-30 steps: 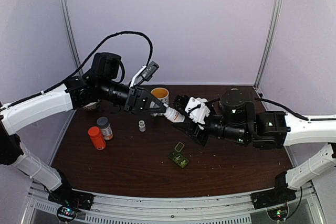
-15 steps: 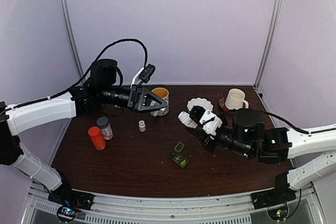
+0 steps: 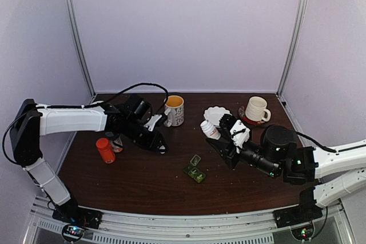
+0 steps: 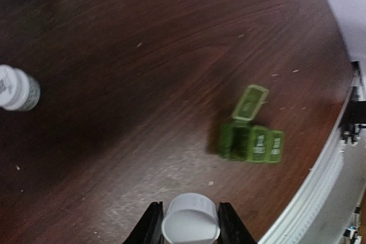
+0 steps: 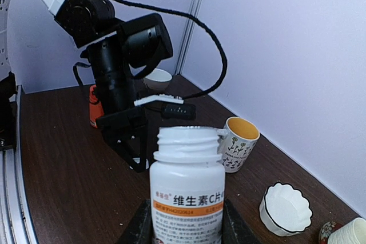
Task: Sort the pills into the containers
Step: Place the lid of the pill bottle at the center of the board.
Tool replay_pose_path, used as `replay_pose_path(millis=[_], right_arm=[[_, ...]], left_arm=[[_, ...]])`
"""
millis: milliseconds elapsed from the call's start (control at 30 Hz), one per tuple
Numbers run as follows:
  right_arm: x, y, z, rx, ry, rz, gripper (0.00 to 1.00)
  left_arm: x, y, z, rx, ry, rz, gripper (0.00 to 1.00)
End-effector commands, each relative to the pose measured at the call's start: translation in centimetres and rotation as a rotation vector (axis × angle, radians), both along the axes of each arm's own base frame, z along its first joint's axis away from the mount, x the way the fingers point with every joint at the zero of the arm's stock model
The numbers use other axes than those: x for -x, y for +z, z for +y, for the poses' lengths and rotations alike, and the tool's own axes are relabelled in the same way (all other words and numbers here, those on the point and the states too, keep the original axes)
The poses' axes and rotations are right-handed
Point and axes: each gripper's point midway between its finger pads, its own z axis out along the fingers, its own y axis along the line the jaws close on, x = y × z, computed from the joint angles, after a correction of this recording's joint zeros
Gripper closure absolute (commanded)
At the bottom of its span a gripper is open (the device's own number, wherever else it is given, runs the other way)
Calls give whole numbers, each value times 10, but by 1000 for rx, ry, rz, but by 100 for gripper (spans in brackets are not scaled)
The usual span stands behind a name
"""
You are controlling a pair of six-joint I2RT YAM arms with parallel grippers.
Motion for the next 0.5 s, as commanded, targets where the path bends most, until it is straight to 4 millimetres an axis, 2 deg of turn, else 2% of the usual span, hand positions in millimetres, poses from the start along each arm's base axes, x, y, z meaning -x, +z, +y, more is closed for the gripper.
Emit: replay_pose_path(millis=[0,233,400,467], right_arm=[[1,10,2,-91,17,20,100],[2,4,4,-123,28,51,100],[3,-2,7,-140,44,77,100],[3,-4,8,-143,48,83,100]], left_arm=[[-9,-53,39,-256,37,-37,100],[-11,-84,47,-305,73,-26,99],[-15,-93,53,-340,100,-42,92],[-15,-93,53,-339,103,-42,83]])
